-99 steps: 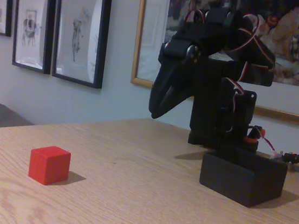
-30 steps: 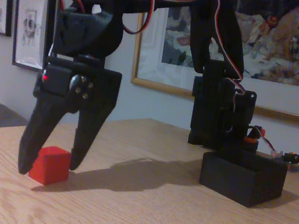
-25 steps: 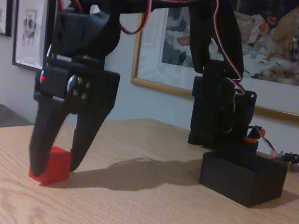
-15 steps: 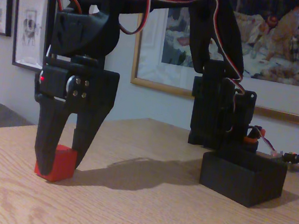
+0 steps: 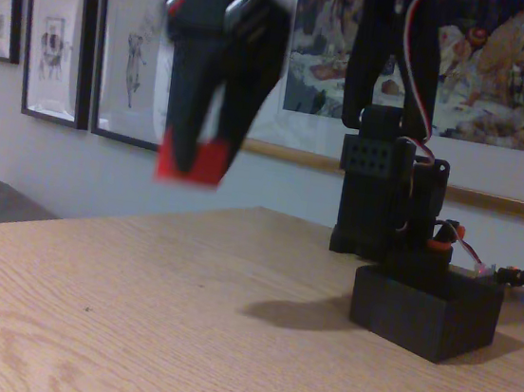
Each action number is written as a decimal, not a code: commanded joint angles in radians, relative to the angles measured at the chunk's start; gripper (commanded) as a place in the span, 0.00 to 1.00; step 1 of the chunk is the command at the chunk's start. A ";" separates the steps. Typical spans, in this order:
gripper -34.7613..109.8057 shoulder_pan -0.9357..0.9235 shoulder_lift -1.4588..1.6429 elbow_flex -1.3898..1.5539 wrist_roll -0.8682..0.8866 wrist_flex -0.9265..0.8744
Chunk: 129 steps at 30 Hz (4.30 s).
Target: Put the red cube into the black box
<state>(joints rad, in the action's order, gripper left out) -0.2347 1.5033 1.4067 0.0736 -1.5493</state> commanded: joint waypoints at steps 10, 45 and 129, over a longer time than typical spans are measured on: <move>0.21 -0.526 0.474 0.483 -0.206 0.051; 0.29 -0.611 0.396 0.706 -0.146 0.229; 0.19 0.232 1.465 1.457 -0.077 0.466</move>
<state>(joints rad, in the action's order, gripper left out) -0.0061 2.9422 2.8609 -0.0031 -1.0784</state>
